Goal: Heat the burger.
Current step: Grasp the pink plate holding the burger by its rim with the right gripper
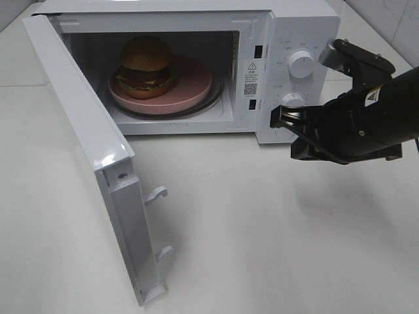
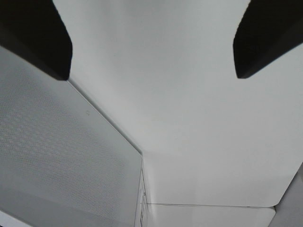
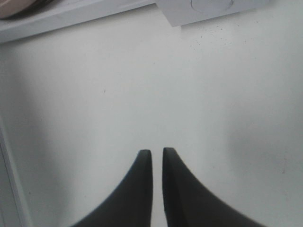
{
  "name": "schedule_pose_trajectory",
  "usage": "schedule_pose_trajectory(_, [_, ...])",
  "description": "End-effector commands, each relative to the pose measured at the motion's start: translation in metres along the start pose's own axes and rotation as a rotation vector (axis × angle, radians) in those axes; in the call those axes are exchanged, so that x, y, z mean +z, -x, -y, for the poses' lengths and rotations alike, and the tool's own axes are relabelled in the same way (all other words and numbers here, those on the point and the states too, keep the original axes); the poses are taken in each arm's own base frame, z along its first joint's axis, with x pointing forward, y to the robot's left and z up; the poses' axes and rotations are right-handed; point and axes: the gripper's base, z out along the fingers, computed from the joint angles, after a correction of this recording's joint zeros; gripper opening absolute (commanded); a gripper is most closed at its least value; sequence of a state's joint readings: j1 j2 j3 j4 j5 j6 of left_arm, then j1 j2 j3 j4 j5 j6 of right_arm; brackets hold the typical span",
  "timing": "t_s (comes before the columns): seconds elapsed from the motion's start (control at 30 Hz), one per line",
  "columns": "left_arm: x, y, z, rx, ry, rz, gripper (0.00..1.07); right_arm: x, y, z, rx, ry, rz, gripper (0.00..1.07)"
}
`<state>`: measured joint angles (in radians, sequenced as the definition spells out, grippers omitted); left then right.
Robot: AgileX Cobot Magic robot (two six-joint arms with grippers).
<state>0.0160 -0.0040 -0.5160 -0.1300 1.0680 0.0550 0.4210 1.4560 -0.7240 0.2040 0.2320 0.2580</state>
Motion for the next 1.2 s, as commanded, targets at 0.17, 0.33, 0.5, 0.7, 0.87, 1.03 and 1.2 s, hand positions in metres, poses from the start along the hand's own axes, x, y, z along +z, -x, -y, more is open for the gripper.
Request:
schedule_pose_trajectory(0.17, [-0.001,-0.001,0.0,-0.001,0.002,0.012,0.84,-0.027,-0.003,-0.001,-0.371,0.007,-0.032,0.05])
schedule_pose_trajectory(0.33, [-0.001,-0.001,0.0,-0.001,0.002,0.012,0.84,-0.038,-0.002,-0.001,-0.558,-0.007,-0.004,0.06])
schedule_pose_trajectory(0.5, [-0.001,-0.001,0.0,-0.001,0.002,0.012,0.84,-0.041,-0.001,0.002,-0.784,-0.042,0.004,0.07])
schedule_pose_trajectory(0.7, [-0.001,-0.001,0.0,-0.001,0.002,0.012,0.84,-0.042,-0.002,0.006,-1.128,-0.075,-0.039,0.07])
schedule_pose_trajectory(0.87, [-0.001,-0.001,0.0,-0.001,0.002,0.012,0.84,-0.042,-0.002,0.006,-1.354,-0.072,-0.049,0.08])
schedule_pose_trajectory(1.03, [-0.001,-0.001,0.0,-0.001,0.002,0.012,0.84,-0.042,-0.002,0.006,-1.516,-0.07,-0.054,0.1])
schedule_pose_trajectory(1.2, [-0.001,-0.001,0.0,-0.001,0.002,0.012,0.84,-0.042,-0.001,0.005,-1.537,-0.069,-0.046,0.3])
